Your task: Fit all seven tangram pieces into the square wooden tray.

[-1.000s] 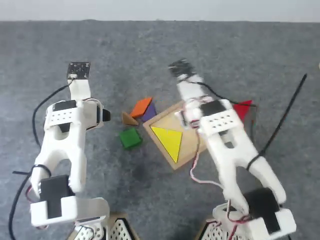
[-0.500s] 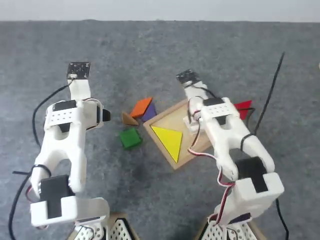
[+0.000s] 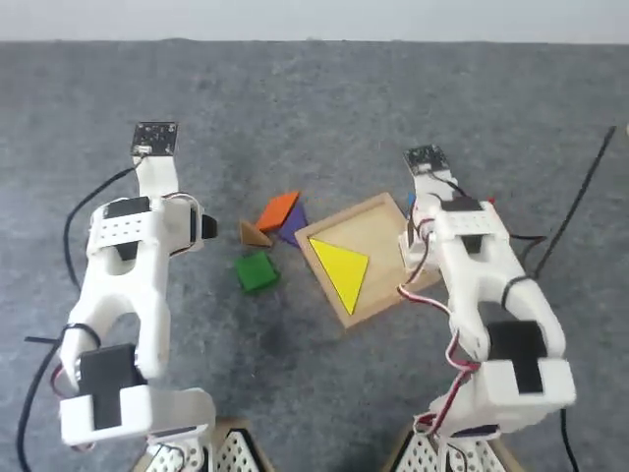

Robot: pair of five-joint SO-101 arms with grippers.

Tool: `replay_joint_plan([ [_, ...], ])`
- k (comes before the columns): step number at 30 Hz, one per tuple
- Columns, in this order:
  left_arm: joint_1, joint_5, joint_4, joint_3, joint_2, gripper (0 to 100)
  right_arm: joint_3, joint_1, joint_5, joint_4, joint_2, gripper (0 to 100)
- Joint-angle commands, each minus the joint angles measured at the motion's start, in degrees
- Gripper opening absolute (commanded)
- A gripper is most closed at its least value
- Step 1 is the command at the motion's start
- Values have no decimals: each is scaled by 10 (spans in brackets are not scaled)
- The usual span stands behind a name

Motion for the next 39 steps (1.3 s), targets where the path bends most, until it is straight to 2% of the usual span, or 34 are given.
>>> replay_joint_plan([
  [1, -3, 5, -8, -2, -3, 247, 87, 9, -12, 5, -111, 213],
  [7, 0, 5, -8, -1, -3, 247, 164, 13, -10, 4, -211, 213],
  [13, 6, 4, -7, -1, -3, 248, 191, 18, 11, 6, -227, 210],
  [24, 28, 3, -11, 5, -3, 248, 232, 95, 52, 8, -228, 212],
  [30, 28, 3, -11, 6, -3, 248, 213, 93, 46, 7, -248, 213],
  [35, 28, 3, -11, 6, -3, 248, 169, 96, 31, 13, -360, 213],
  [39, 27, 3, -11, 6, -3, 248, 113, 101, 63, 43, -431, 213],
])
